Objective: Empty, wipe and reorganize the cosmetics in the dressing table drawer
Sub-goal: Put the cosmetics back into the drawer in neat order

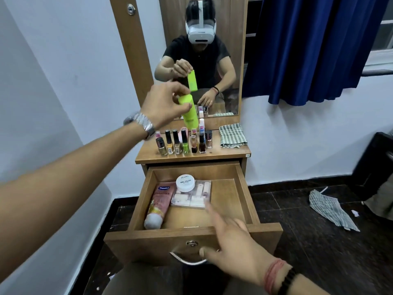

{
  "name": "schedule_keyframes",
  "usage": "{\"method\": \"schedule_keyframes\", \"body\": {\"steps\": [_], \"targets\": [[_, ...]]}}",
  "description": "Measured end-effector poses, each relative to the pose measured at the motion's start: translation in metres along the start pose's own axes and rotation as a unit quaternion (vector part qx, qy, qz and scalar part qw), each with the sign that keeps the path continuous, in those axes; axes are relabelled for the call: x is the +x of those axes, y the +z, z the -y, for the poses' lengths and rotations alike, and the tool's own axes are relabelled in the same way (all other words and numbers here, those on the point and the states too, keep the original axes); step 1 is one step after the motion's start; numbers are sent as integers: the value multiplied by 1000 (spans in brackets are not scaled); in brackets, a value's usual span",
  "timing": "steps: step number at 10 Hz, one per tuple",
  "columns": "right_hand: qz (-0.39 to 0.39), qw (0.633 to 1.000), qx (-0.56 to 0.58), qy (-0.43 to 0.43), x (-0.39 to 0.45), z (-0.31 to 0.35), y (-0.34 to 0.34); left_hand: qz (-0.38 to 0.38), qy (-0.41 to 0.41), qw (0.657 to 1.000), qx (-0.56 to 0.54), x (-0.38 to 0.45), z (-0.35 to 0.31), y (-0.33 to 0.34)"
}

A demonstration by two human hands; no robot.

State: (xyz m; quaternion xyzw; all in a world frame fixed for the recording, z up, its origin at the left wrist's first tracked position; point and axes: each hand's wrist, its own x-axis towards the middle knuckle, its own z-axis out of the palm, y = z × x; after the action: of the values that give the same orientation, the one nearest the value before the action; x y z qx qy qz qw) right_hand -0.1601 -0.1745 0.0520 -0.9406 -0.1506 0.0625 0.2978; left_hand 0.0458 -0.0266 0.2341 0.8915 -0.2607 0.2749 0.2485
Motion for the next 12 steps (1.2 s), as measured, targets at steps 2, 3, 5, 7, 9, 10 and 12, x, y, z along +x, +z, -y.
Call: {"method": "schedule_keyframes", "body": {"steps": [2, 3, 5, 7, 9, 10, 12], "targets": [[-179, 965, 191, 11, 0, 2, -12, 101, 75, 991, -47, -103, -27, -17], [-187, 967, 172, -27, -4, 8, -16, 139, 92, 982, -92, -141, -41, -21], [-223, 961, 137, -83, -8, 20, -21, 120, 115, 974, -154, -189, -57, -11], [-283, 954, 94, -45, -4, 2, -37, 203, 40, 976, -62, -206, -21, 12], [-257, 952, 147, 76, 17, -29, -51, 276, -30, 957, 78, -240, 29, 36], [-246, 954, 131, 109, 43, -38, -51, 261, -38, 958, 111, -249, 32, 41], [-216, 959, 58, 176, 112, -56, -44, 222, -3, 964, 144, -254, 28, 45]]}}
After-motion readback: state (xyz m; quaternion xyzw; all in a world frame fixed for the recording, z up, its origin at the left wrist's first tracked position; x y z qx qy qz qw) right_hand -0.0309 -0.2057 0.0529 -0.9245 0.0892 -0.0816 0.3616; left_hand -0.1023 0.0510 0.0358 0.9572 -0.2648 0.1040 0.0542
